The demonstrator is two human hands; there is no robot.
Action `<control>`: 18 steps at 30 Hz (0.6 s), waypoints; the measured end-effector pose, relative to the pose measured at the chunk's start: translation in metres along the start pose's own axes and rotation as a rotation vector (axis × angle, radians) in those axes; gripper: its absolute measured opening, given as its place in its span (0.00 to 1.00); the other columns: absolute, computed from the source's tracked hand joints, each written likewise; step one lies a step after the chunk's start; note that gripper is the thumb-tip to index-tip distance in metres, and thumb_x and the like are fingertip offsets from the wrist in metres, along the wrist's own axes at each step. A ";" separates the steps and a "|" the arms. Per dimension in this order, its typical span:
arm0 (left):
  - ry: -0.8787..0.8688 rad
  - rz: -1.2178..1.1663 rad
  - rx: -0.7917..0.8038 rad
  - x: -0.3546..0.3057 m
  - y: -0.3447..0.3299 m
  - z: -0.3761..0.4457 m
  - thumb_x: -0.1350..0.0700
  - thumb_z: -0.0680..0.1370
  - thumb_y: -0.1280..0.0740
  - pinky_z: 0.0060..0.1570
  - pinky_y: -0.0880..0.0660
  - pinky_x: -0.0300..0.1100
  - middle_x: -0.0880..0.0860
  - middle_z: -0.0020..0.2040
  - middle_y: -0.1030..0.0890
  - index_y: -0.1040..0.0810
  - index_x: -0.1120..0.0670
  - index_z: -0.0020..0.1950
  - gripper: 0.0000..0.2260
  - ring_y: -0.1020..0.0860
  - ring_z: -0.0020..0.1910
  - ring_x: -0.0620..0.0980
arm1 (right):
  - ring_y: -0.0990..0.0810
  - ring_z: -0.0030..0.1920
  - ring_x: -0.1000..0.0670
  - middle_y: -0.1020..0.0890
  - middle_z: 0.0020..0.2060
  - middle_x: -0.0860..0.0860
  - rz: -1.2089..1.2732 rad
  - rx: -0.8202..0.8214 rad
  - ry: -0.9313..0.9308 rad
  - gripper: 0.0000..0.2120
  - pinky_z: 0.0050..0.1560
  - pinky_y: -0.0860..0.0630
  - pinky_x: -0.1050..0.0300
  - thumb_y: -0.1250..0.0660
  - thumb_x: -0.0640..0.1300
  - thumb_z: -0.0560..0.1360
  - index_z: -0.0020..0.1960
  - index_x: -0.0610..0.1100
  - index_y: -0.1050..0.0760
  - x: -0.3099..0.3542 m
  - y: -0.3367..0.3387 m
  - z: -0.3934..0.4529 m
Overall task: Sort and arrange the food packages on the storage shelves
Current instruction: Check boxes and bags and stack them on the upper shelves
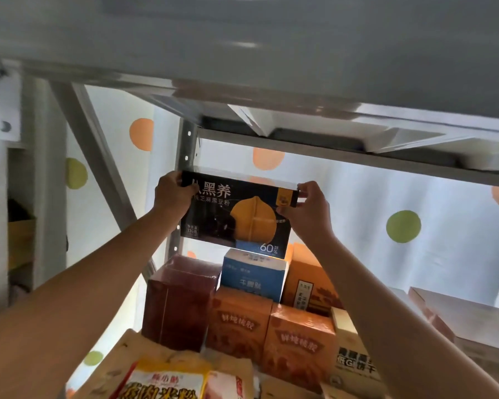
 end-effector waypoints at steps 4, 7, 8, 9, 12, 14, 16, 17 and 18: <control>0.117 0.032 0.049 0.015 -0.006 -0.006 0.48 0.74 0.26 0.51 0.22 0.47 0.55 0.48 0.18 0.20 0.58 0.51 0.15 0.19 0.48 0.55 | 0.25 0.45 0.50 0.24 0.46 0.51 -0.185 0.144 0.001 0.24 0.34 0.34 0.64 0.19 0.43 0.69 0.55 0.43 0.31 -0.009 0.001 -0.006; 0.223 0.137 0.076 0.032 -0.004 -0.007 0.38 0.72 0.27 0.48 0.23 0.48 0.60 0.48 0.18 0.20 0.62 0.48 0.26 0.19 0.49 0.59 | 0.26 0.39 0.51 0.23 0.40 0.50 -0.277 0.259 -0.019 0.21 0.34 0.31 0.60 0.18 0.45 0.67 0.49 0.42 0.28 -0.021 -0.003 -0.013; 0.246 0.173 0.072 0.038 -0.004 -0.007 0.37 0.72 0.28 0.49 0.23 0.49 0.62 0.50 0.18 0.21 0.64 0.51 0.29 0.19 0.51 0.61 | 0.25 0.39 0.51 0.23 0.39 0.49 -0.301 0.295 -0.025 0.19 0.34 0.31 0.59 0.19 0.46 0.67 0.47 0.42 0.27 -0.024 -0.005 -0.015; 0.262 0.201 0.073 0.043 -0.002 -0.008 0.37 0.72 0.28 0.50 0.23 0.50 0.63 0.52 0.18 0.21 0.66 0.54 0.31 0.19 0.52 0.62 | 0.25 0.38 0.51 0.22 0.38 0.48 -0.321 0.328 -0.028 0.17 0.35 0.30 0.59 0.19 0.46 0.67 0.45 0.42 0.26 -0.027 -0.007 -0.018; 0.300 0.251 0.090 0.053 0.002 -0.013 0.40 0.74 0.28 0.50 0.23 0.49 0.63 0.54 0.19 0.22 0.65 0.57 0.28 0.20 0.53 0.62 | 0.21 0.41 0.49 0.20 0.37 0.49 -0.369 0.446 -0.044 0.12 0.39 0.24 0.55 0.21 0.47 0.70 0.43 0.42 0.22 -0.032 -0.013 -0.023; 0.320 0.292 0.111 0.056 0.004 -0.015 0.43 0.75 0.28 0.47 0.25 0.47 0.63 0.55 0.19 0.23 0.65 0.58 0.26 0.20 0.54 0.62 | 0.20 0.43 0.49 0.17 0.39 0.49 -0.398 0.539 -0.079 0.10 0.42 0.23 0.54 0.24 0.48 0.73 0.45 0.41 0.18 -0.034 -0.017 -0.024; 0.324 0.336 0.134 0.055 0.004 -0.017 0.45 0.76 0.29 0.46 0.28 0.46 0.63 0.58 0.20 0.25 0.65 0.61 0.26 0.21 0.56 0.63 | 0.19 0.44 0.49 0.16 0.40 0.48 -0.410 0.588 -0.106 0.10 0.43 0.23 0.54 0.26 0.47 0.75 0.46 0.39 0.16 -0.033 -0.019 -0.025; 0.324 0.357 0.143 0.053 0.002 -0.018 0.45 0.77 0.30 0.47 0.28 0.46 0.63 0.59 0.21 0.26 0.65 0.62 0.26 0.22 0.57 0.63 | 0.18 0.45 0.48 0.15 0.41 0.47 -0.415 0.593 -0.106 0.10 0.43 0.23 0.54 0.27 0.47 0.76 0.46 0.39 0.15 -0.032 -0.020 -0.025; 0.329 0.376 0.150 0.051 0.001 -0.018 0.46 0.78 0.30 0.49 0.28 0.46 0.63 0.61 0.22 0.27 0.65 0.64 0.26 0.23 0.59 0.63 | 0.18 0.44 0.48 0.15 0.41 0.46 -0.422 0.594 -0.102 0.11 0.42 0.23 0.54 0.27 0.47 0.76 0.46 0.38 0.15 -0.030 -0.019 -0.025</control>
Point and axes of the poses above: each hand's wrist, its own z-axis towards the middle knuckle, its own y-axis out of the back of the hand, x = y × z, the point moved 1 cm from there along z, towards the middle knuckle
